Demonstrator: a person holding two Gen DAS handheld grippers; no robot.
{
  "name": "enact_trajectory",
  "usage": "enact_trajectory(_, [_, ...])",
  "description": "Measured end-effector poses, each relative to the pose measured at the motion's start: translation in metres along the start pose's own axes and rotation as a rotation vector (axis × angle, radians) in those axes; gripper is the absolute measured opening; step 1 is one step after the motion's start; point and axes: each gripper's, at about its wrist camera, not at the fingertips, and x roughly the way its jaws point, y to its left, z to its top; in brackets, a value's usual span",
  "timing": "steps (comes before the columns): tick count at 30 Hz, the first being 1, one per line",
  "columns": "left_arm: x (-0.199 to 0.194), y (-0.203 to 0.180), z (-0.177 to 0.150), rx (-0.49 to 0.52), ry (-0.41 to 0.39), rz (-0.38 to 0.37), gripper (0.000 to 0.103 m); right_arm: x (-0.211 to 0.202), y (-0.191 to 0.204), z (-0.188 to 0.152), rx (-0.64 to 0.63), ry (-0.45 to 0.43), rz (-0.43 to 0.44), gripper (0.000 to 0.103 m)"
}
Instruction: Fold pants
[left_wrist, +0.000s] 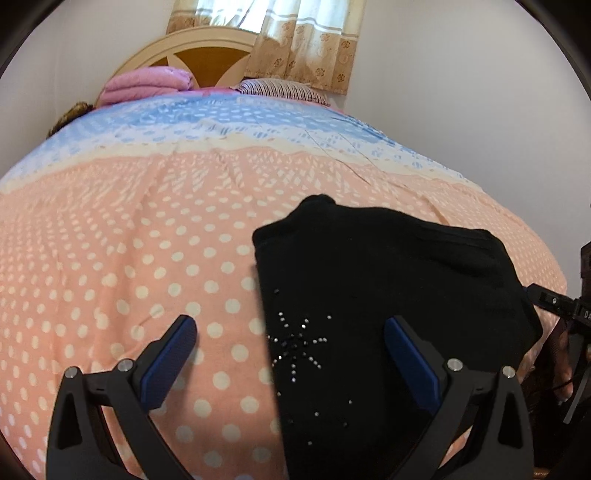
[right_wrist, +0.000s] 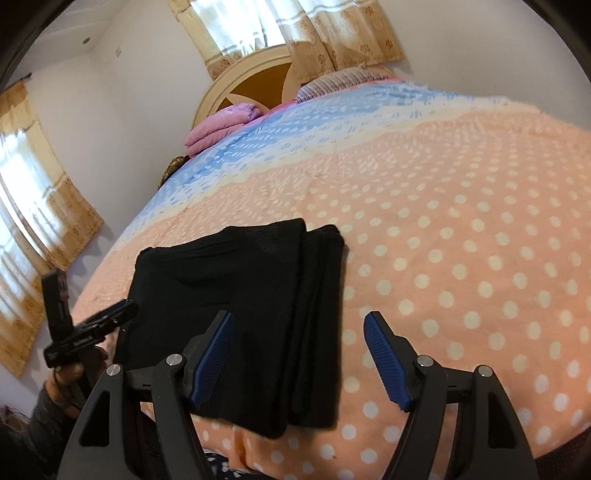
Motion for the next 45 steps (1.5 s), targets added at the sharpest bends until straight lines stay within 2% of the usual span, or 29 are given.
enact_trajectory(7, [0.013, 0.0, 0.006, -0.024, 0.016, -0.041, 0.103, 0.016, -0.005, 0.005, 0.025, 0.001, 0.021, 0.073])
enact_trajectory(11, [0.018, 0.001, 0.01, -0.018, 0.027, -0.073, 0.103, 0.029, 0.0, 0.007, 0.025, 0.019, 0.067, 0.072])
enact_trajectory(14, [0.019, -0.001, 0.012, -0.009, 0.033, -0.096, 0.103, 0.034, 0.001, 0.007, 0.028, 0.023, 0.064, 0.062])
enact_trajectory(15, [0.018, -0.001, 0.012, -0.006, 0.031, -0.102, 0.102, 0.034, 0.0, 0.007, 0.033, 0.026, 0.068, 0.053])
enact_trajectory(16, [0.018, -0.001, 0.012, -0.005, 0.029, -0.112, 0.095, 0.033, -0.002, 0.007, 0.041, 0.029, 0.083, 0.043])
enact_trajectory(19, [0.016, -0.001, 0.014, -0.008, 0.019, -0.168, 0.07, 0.026, -0.004, 0.006, 0.066, 0.018, 0.118, 0.033])
enact_trajectory(21, [0.014, -0.002, 0.013, -0.018, 0.015, -0.184, 0.06, 0.02, 0.003, 0.005, 0.039, 0.003, 0.107, 0.03])
enact_trajectory(23, [0.011, -0.002, 0.012, -0.021, 0.009, -0.194, 0.041, 0.013, 0.011, 0.005, 0.008, -0.013, 0.102, 0.029])
enact_trajectory(24, [0.01, -0.001, 0.013, -0.024, 0.004, -0.195, 0.036, 0.01, 0.015, 0.005, 0.0, -0.02, 0.106, 0.028])
enact_trajectory(25, [0.007, -0.001, 0.013, -0.029, -0.003, -0.202, 0.023, 0.004, 0.02, 0.006, -0.008, -0.03, 0.116, 0.028])
enact_trajectory(26, [0.004, 0.001, 0.014, -0.033, -0.01, -0.21, 0.016, 0.001, 0.024, 0.007, -0.015, -0.036, 0.119, 0.028])
enact_trajectory(31, [-0.014, 0.006, 0.018, -0.06, -0.05, -0.235, 0.013, -0.019, 0.054, 0.018, -0.089, -0.066, 0.135, 0.027])
enact_trajectory(35, [-0.035, 0.016, 0.023, -0.07, -0.095, -0.249, 0.013, -0.017, 0.076, 0.034, -0.137, -0.06, 0.148, 0.027])
enact_trajectory(40, [-0.066, 0.052, 0.027, -0.105, -0.16, -0.201, 0.013, 0.02, 0.115, 0.059, -0.213, -0.006, 0.177, 0.027])
enact_trajectory(45, [-0.099, 0.101, 0.024, -0.167, -0.214, -0.1, 0.013, 0.071, 0.163, 0.078, -0.266, 0.057, 0.25, 0.027])
